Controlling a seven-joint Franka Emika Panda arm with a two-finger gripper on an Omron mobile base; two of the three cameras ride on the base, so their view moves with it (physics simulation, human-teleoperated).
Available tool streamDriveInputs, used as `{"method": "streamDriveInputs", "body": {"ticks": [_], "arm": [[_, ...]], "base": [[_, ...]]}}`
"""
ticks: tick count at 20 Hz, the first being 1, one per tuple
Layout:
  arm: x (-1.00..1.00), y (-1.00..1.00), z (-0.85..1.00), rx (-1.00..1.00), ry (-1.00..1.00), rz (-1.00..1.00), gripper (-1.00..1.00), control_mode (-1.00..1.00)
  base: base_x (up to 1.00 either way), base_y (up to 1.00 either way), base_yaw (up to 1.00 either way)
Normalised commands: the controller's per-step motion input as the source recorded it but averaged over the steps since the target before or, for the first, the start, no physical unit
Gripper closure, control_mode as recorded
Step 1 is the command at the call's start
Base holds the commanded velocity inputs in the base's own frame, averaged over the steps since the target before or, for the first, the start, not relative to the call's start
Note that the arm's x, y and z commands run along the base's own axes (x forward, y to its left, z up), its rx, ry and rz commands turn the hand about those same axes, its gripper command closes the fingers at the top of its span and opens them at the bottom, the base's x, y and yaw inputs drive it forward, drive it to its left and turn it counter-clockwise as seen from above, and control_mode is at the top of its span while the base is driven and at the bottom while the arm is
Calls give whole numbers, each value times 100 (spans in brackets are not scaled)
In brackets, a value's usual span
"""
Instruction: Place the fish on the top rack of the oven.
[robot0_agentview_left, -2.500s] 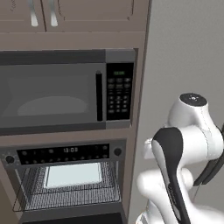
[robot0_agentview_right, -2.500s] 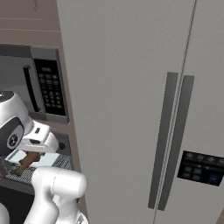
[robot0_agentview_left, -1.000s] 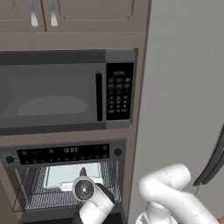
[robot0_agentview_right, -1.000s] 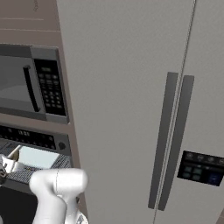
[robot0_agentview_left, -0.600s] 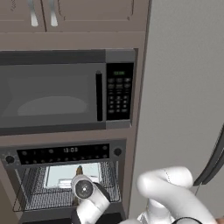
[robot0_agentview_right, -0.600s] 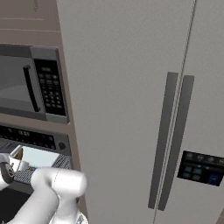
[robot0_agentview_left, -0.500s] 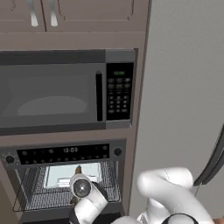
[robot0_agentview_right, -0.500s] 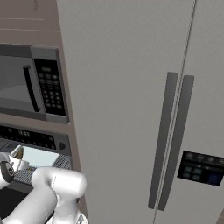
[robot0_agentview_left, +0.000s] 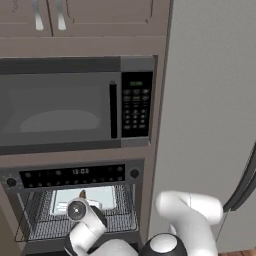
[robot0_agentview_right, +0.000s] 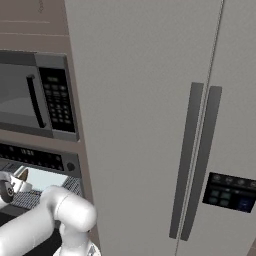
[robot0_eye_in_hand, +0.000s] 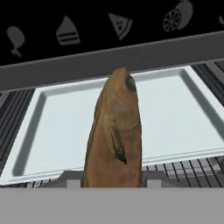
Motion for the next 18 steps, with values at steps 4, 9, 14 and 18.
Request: {"method": "streamDriveInputs", "body": {"ticks": [4, 9, 14, 18], "arm": [[24, 3, -19, 0, 1, -1, 100, -100], [31, 0, -8, 0, 2, 0, 100, -100], [37, 6, -43, 0, 1, 0, 100, -100], [34, 0, -28, 0, 7, 0, 100, -100]], "base": [[0, 0, 0], [0, 0, 0], [0, 0, 0], [0, 0, 0]]}}
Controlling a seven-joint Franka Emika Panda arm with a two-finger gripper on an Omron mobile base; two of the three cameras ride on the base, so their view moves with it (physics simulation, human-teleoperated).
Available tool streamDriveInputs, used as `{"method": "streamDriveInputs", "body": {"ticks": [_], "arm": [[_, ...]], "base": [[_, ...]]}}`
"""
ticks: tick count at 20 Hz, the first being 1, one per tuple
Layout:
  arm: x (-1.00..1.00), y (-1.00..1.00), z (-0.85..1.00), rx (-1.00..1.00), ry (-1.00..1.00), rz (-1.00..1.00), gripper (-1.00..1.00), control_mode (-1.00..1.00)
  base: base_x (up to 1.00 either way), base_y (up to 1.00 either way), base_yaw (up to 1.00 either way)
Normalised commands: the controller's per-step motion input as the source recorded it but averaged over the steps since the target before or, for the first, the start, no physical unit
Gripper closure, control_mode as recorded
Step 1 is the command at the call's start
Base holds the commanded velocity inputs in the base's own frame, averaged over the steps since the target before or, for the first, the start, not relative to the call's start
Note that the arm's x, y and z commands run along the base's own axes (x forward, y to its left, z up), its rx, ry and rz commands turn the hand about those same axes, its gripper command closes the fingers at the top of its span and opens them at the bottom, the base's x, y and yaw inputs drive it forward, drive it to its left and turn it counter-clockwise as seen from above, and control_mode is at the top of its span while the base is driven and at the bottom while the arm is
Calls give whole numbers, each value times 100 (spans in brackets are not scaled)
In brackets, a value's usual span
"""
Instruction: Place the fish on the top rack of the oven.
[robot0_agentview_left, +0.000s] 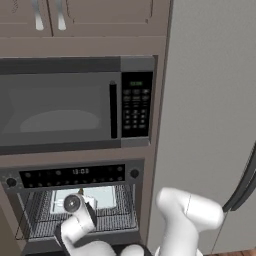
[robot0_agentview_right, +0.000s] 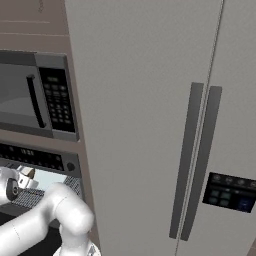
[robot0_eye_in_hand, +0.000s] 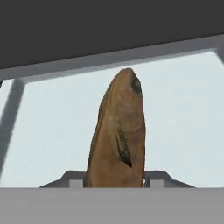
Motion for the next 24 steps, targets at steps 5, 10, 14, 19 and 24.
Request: {"method": "streamDriveInputs", "body": {"ticks": [5, 10, 14, 19, 24], "arm": [[34, 0, -20, 0, 3, 0, 100, -100], [8, 15, -24, 0, 1, 0, 100, -100], [0, 16, -1, 0, 0, 0, -100, -100], [1, -1, 3, 0, 1, 0, -100, -100], [0, -2, 9, 0, 4, 0, -100, -100]], "base": [[0, 0, 0], [0, 0, 0], [0, 0, 0], [0, 0, 0], [0, 0, 0]]}}
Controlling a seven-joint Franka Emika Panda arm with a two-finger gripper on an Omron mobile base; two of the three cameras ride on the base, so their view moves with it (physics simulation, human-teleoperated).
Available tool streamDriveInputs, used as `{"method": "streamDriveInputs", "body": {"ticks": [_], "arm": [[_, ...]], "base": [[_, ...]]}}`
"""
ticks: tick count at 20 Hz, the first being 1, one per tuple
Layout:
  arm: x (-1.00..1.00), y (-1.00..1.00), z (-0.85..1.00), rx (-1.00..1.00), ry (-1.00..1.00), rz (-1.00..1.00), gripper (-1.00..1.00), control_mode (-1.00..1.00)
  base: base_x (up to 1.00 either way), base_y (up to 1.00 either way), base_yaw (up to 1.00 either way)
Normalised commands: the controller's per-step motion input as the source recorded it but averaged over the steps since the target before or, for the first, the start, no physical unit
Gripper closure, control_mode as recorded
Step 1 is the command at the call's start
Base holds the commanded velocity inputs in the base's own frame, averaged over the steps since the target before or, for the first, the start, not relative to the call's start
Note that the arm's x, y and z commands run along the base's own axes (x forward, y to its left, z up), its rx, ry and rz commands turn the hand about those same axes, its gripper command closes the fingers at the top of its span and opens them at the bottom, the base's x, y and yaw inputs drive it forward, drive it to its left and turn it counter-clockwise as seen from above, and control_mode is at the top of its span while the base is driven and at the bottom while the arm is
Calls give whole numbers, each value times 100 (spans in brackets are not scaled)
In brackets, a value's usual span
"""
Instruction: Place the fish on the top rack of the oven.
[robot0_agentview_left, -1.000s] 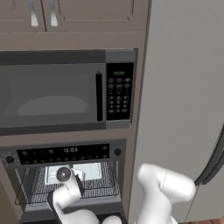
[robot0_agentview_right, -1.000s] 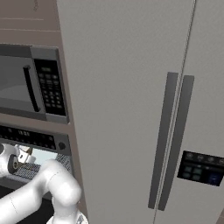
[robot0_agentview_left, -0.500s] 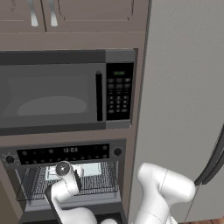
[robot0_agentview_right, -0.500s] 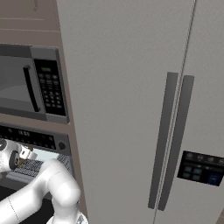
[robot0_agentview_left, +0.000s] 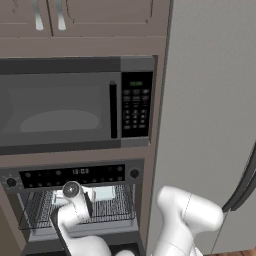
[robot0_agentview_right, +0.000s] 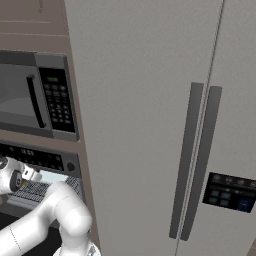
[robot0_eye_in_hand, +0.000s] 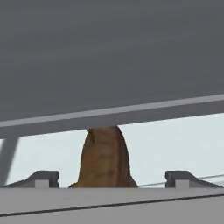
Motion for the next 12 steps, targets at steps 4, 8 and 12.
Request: {"method": "streamDriveInputs", "body": {"ticks": [4, 8, 12], "arm": [[-14, -5, 14, 0, 0, 0, -100, -100], [-42, 0, 33, 0, 0, 0, -100, -100], [-57, 0, 52, 0, 0, 0, -100, -100]], "base": [[0, 0, 0], [0, 0, 0], [0, 0, 0]]}}
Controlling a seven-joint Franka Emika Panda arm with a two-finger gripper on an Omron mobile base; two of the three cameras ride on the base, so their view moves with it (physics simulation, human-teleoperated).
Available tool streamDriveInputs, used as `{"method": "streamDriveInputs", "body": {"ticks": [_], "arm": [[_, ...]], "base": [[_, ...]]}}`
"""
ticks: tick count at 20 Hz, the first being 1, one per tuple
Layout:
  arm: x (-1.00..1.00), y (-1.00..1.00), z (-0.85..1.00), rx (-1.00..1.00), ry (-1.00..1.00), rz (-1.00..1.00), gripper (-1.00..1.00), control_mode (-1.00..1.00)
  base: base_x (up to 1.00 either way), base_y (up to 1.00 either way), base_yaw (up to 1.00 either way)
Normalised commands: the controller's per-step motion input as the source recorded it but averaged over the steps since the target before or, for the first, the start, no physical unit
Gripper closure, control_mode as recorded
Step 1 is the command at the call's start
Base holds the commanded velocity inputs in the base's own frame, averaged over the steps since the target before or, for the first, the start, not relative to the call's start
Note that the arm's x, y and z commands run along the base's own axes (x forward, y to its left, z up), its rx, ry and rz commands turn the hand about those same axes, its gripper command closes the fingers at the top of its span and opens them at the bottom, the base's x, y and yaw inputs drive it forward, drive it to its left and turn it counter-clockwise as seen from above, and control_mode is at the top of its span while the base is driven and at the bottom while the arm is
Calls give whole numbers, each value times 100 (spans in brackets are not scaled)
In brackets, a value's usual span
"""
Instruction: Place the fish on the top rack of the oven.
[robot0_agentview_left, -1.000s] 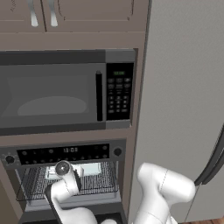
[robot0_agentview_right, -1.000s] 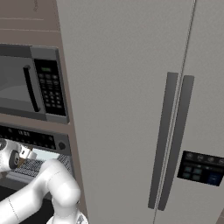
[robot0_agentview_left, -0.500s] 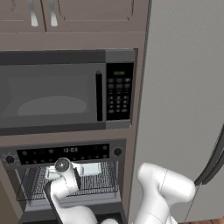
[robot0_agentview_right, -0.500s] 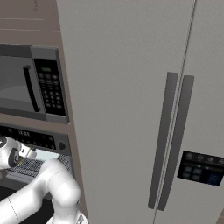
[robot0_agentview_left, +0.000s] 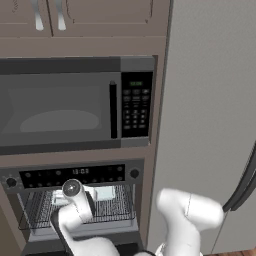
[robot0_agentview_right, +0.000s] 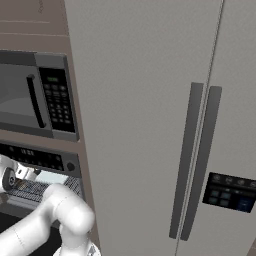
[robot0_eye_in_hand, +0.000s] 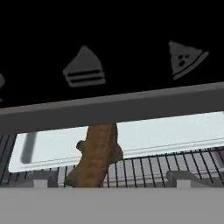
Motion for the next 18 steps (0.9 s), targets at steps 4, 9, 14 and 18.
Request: {"method": "streamDriveInputs", "body": {"ticks": [4, 9, 14, 18], "arm": [[-94, -4, 56, 0, 2, 0, -100, -100], [-100, -8, 70, 0, 1, 0, -100, -100], [-97, -28, 92, 1, 0, 0, -100, -100], [-90, -44, 99, 7, 0, 0, -100, -100]], "base": [[0, 0, 0], [0, 0, 0], [0, 0, 0], [0, 0, 0]]}}
